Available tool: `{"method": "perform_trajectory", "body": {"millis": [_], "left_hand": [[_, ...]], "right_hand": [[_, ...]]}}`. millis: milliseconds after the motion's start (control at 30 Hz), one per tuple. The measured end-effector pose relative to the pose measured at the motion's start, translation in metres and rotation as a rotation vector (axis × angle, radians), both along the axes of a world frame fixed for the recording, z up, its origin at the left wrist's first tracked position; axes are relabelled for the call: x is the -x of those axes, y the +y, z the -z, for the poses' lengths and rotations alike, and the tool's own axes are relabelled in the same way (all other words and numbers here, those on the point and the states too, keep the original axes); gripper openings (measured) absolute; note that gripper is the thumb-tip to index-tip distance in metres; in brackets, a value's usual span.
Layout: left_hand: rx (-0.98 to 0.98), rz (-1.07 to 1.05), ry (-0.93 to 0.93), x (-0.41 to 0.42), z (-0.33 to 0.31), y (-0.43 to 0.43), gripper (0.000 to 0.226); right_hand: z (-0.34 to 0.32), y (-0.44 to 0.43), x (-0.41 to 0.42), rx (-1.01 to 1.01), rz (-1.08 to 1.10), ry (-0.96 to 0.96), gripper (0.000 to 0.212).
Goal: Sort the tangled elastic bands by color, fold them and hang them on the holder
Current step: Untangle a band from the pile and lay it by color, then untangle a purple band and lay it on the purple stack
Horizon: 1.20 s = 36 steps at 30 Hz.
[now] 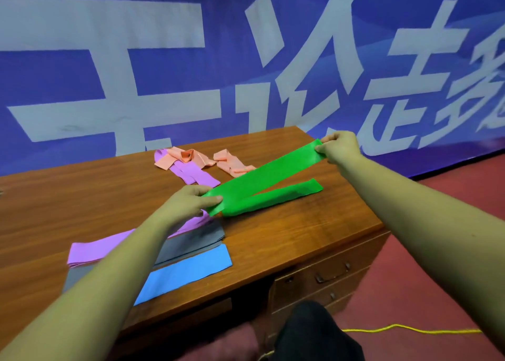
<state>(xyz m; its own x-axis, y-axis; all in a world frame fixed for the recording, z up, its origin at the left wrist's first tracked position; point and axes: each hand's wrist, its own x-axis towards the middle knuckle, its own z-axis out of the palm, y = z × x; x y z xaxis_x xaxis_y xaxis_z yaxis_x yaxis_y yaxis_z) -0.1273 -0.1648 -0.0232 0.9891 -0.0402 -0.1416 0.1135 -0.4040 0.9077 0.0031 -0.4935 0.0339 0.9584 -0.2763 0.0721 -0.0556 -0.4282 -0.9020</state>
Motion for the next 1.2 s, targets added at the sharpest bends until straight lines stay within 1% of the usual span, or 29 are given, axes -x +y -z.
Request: {"method": "perform_trajectory", "body": {"millis": [167, 267, 333, 400, 467, 600, 700, 867, 933, 1067, 1133, 1200], "left_hand": [[-0.171, -0.241, -0.081, -0.019, 0.01, -0.016, 0.007], [-0.247, -0.335, -0.084, -0.032, 0.021, -0.018, 0.017], [-0.286, -0.353, -0.065, -0.038, 0.029, -0.019, 0.015], [-0.332, -0.35, -0.062, -0.043, 0.034, -0.022, 0.009], [-0.41, -0.334, -0.055, -0.049, 0.038, -0.026, 0.005], [-0.519, -0.313, -0.03, -0.061, 0.045, -0.031, 0.023], [-0.528, -0.32, -0.031, -0.065, 0.052, -0.034, 0.03], [-0.61, -0.249, -0.095, -0.065, 0.054, -0.036, 0.029], [-0.636, -0.209, -0.094, -0.064, 0.052, -0.034, 0.029], [-0.707, -0.129, -0.092, -0.06, 0.054, -0.035, 0.034], [-0.838, -0.095, -0.16, -0.058, 0.056, -0.037, 0.032], [-0.972, -0.076, -0.223, -0.059, 0.057, -0.037, 0.023]], "right_hand": [[0.038, -0.015, -0.015, 0.0, 0.03, 0.061, 0.022], [0.061, -0.014, -0.021, 0.005, 0.032, 0.103, 0.019], [0.078, -0.014, -0.028, 0.017, 0.03, 0.122, 0.017], [0.094, -0.014, -0.034, 0.005, 0.032, 0.136, 0.021], [0.107, -0.014, -0.043, 0.018, 0.042, 0.144, 0.019], [0.116, -0.013, -0.049, 0.117, 0.046, 0.115, 0.01], [0.123, -0.015, -0.05, 0.173, 0.055, 0.1, 0.007], [0.134, -0.017, -0.05, 0.25, 0.03, 0.059, 0.01], [0.136, -0.018, -0.05, 0.271, 0.009, 0.03, 0.015], [0.142, -0.021, -0.049, 0.333, -0.011, -0.026, 0.018], [0.146, -0.02, -0.045, 0.378, -0.022, -0.07, 0.017], [0.149, -0.018, -0.043, 0.476, -0.049, -0.096, 0.013]]}}
